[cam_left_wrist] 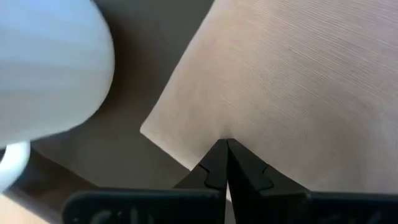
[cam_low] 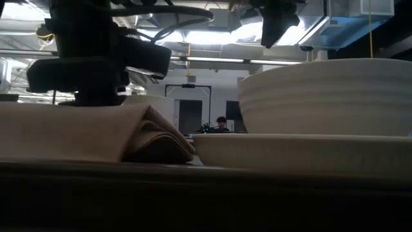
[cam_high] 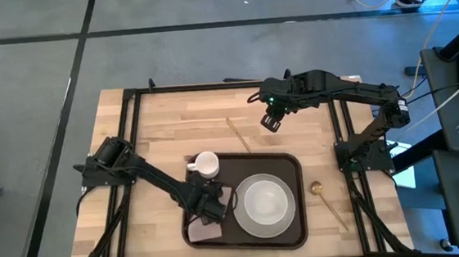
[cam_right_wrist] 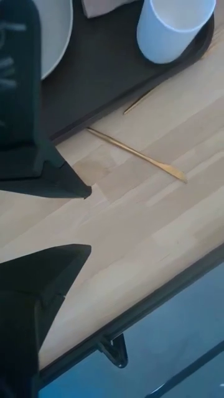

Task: Set up tray
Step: Put the brown napkin on the black serving tray to the bottom of the white mug

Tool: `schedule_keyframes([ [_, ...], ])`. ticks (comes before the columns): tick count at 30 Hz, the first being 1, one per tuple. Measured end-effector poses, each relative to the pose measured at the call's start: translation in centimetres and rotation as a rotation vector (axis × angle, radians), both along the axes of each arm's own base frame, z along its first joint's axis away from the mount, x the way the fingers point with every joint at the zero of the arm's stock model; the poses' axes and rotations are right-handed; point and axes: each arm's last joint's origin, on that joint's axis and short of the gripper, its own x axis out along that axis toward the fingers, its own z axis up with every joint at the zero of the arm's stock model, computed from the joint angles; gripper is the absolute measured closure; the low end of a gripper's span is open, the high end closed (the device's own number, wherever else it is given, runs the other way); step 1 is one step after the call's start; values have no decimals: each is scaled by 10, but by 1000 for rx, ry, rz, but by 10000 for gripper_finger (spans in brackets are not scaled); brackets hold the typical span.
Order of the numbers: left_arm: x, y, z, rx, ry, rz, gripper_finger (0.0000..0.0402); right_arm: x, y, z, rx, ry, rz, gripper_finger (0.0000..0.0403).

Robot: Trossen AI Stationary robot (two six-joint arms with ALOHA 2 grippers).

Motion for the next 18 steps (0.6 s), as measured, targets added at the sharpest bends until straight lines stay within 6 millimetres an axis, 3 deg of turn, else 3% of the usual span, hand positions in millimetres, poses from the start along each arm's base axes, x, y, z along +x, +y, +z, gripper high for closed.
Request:
schedule_keyframes([
  [11, -17, 12, 0, 85, 117, 231, 401, 0, 0, 0, -2, -4, 2, 271],
  [18, -17, 16, 0, 134, 109, 244, 400, 0, 0, 0, -2, -3, 3, 271],
])
